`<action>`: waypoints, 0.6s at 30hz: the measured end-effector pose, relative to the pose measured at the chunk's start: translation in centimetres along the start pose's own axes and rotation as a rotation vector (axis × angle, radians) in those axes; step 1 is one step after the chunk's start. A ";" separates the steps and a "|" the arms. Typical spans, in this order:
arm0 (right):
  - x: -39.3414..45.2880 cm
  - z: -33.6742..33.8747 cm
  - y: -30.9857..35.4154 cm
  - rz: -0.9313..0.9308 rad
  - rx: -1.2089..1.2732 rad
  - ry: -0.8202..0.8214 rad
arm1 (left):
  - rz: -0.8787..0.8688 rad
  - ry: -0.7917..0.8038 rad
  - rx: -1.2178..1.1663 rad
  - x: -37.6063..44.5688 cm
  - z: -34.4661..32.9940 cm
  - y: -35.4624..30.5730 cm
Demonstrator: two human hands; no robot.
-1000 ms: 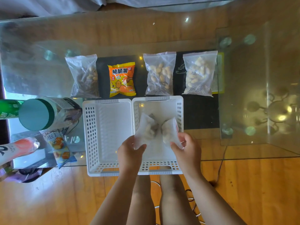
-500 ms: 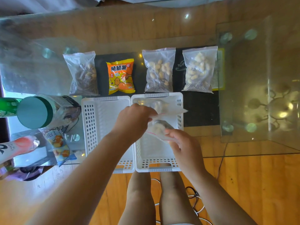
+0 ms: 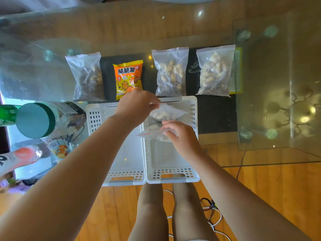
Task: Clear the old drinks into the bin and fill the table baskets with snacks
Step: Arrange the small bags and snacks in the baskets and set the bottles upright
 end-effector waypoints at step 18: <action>-0.2 1.3 0.5 -0.007 0.213 -0.001 | 0.037 -0.072 -0.156 -1.4 0.3 1.2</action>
Point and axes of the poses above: each hand's wrist, its own x-axis towards the middle knuckle, its own z-axis out of the back of the hand, y = z × x, the point moved 5 cm from there along x, towards the middle knuckle, and after that the axes turned 3 degrees about -x, right-handed, at the moved point
